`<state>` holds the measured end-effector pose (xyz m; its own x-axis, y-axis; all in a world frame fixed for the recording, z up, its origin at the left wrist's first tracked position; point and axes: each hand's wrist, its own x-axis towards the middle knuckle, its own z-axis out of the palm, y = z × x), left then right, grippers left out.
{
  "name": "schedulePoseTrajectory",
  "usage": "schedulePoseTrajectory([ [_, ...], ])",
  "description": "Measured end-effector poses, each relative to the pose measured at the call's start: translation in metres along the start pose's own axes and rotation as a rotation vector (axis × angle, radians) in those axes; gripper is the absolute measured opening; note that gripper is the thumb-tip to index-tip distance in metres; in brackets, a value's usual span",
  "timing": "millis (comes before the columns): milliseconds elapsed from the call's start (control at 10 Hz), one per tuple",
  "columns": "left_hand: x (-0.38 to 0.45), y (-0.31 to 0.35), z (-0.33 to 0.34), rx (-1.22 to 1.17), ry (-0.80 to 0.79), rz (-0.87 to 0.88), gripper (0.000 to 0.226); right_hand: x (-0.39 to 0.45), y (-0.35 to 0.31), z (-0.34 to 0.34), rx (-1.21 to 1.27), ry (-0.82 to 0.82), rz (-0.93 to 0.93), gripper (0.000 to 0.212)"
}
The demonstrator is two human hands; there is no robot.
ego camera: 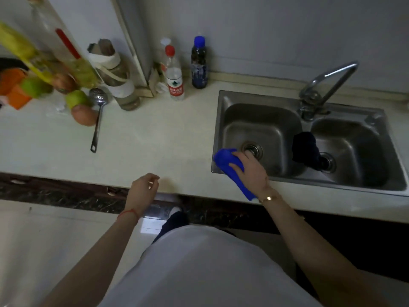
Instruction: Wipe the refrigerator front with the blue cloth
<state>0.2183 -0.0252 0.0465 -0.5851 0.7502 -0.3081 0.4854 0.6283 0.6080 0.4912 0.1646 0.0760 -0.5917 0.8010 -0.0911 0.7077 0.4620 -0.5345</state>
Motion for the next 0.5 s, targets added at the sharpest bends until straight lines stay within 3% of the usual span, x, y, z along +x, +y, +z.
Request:
schedulePoseTrajectory([
  [200,0.052,-0.019,-0.039,0.197,0.02,0.084,0.022,0.137,-0.065,0.057,-0.264,-0.1,-0.28,0.041],
  [400,0.1,-0.052,-0.068,0.328,-0.055,0.166,0.034,0.18,-0.08,0.117,-0.369,-0.198,-0.193,0.055],
  [500,0.122,-0.059,-0.077,0.343,-0.133,0.19,0.034,0.176,-0.079,0.111,-0.217,-0.078,-0.13,0.046],
])
